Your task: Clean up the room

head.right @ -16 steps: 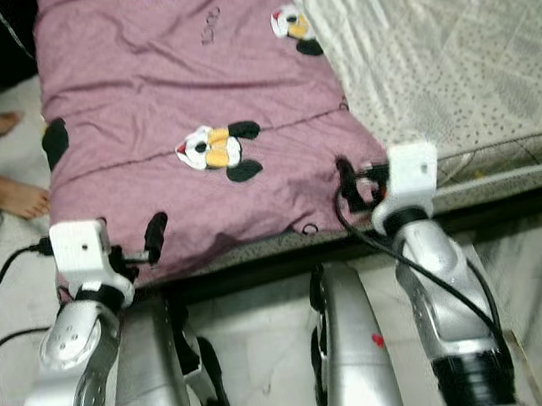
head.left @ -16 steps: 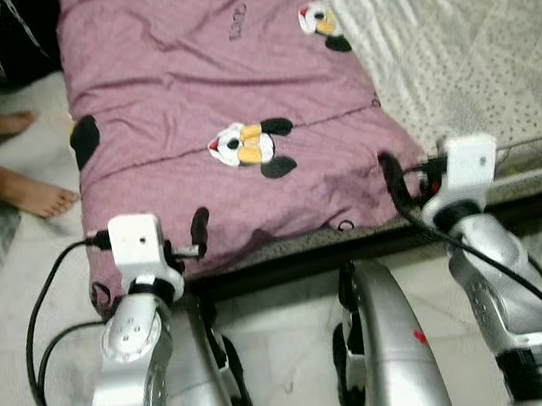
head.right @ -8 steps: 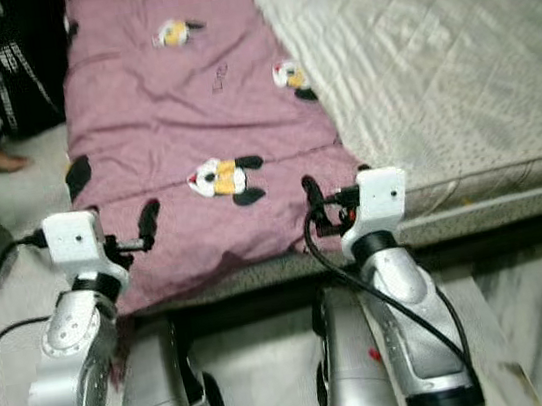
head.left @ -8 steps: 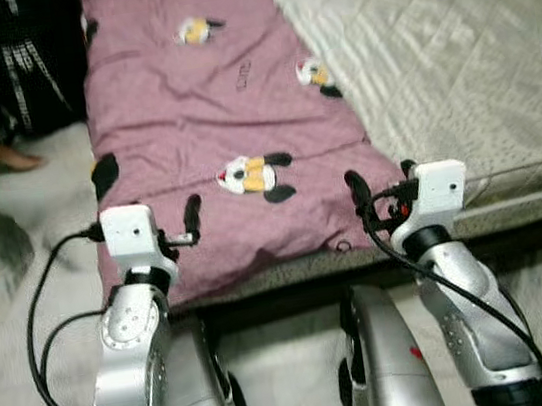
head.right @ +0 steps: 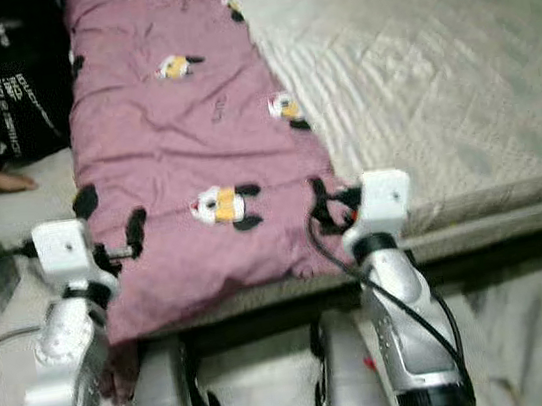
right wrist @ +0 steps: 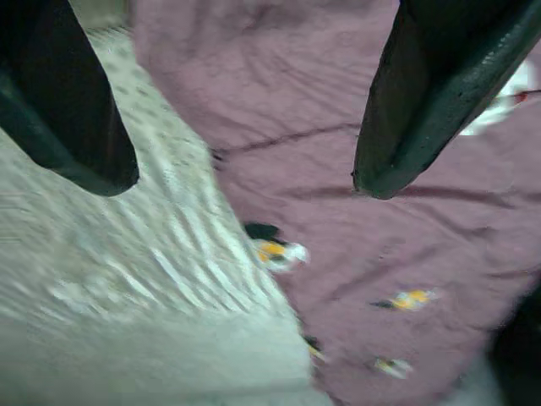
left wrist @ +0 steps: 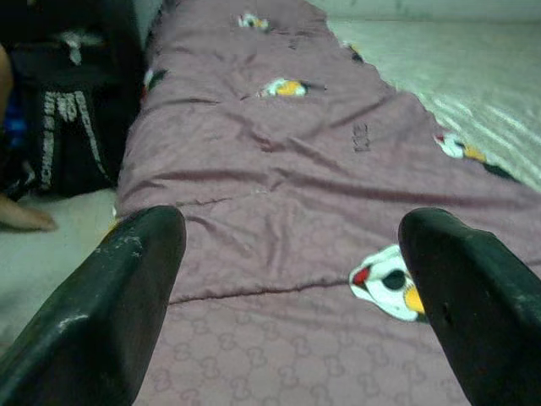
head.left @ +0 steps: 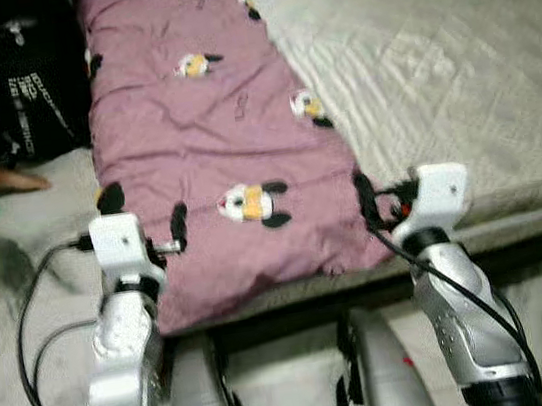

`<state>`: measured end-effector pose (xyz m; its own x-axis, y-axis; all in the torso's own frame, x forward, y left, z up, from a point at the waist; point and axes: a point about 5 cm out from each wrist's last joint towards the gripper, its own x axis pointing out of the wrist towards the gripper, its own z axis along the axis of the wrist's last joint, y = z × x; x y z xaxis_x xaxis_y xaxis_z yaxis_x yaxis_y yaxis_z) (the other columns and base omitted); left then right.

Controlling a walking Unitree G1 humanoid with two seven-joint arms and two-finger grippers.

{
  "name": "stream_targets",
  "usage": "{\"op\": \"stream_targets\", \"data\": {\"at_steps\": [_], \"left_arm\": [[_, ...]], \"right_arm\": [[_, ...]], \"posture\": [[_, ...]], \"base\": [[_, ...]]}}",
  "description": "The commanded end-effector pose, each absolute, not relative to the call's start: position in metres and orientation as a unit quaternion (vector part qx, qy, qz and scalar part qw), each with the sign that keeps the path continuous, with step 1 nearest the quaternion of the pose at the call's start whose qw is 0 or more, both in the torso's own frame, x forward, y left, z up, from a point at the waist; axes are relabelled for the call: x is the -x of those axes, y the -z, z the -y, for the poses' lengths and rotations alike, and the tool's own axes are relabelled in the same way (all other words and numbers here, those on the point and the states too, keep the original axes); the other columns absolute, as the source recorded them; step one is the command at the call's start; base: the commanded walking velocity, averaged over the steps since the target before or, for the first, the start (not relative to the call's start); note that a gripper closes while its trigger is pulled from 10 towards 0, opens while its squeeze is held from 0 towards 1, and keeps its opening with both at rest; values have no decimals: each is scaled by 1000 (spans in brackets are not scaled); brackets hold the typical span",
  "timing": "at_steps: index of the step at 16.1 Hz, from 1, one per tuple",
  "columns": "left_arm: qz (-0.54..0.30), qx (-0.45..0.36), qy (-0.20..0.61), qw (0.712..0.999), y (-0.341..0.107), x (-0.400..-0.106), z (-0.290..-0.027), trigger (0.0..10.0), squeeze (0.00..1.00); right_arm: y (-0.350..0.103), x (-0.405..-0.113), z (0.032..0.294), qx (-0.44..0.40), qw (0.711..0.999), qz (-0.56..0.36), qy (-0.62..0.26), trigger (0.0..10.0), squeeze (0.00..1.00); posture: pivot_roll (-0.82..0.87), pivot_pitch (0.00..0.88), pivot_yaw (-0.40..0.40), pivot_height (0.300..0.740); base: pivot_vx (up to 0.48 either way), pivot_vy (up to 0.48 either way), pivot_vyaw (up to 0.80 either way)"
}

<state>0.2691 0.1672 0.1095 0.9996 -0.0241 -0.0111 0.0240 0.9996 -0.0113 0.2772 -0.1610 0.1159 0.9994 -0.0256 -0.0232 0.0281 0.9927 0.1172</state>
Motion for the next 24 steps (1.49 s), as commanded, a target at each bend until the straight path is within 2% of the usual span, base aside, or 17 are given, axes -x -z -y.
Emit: {"op": "stream_targets", "data": {"at_steps": [1, 4, 6, 12, 14, 18, 22, 24], "left_arm": [[-3, -5, 18, 1000, -109, -269, -163, 10000, 0], [-13, -1, 8, 1000, -104, -273, -163, 10000, 0], [-11, -3, 7, 1000, -103, -271, -163, 10000, 0], [-27, -2, -6, 1000, -92, -256, -170, 10000, 0], [-30, 1, 3, 1000, -92, -256, -167, 10000, 0], [-12, -11, 43, 999, -102, -266, -156, 10000, 0], [-12, -13, 28, 999, -102, -262, -161, 10000, 0], [-12, -13, 31, 999, -103, -261, -159, 10000, 0]], "right_arm": [[-111, -278, 165, -63, 998, -15, 27, 10000, 0], [-118, -286, 167, -58, 998, 7, 40, 10000, 0], [-118, -282, 171, -40, 998, 13, 35, 10000, 0], [-93, -257, 200, -7, 997, -32, 67, 10000, 0], [-91, -255, 198, -4, 998, -32, 61, 10000, 0], [-107, -270, 189, -15, 999, -4, 50, 10000, 0], [-102, -265, 183, 0, 1000, -16, 24, 10000, 0], [-104, -266, 179, 11, 1000, -8, 13, 10000, 0]], "posture": [[-30, 60, 5, 686], [-49, 37, 36, 716], [-45, 36, 29, 740], [-39, 56, -2, 740], [-52, 62, 13, 740], [-53, 74, 9, 740], [-47, 89, 0, 740], [-47, 90, 0, 740]], "base": [[0, 0, 0], [0, 0, 0], [0, 0, 0], [0, 0, 0], [0, 0, 0], [0, 0, 0], [0, 0, 0], [0, 0, 744]]}}
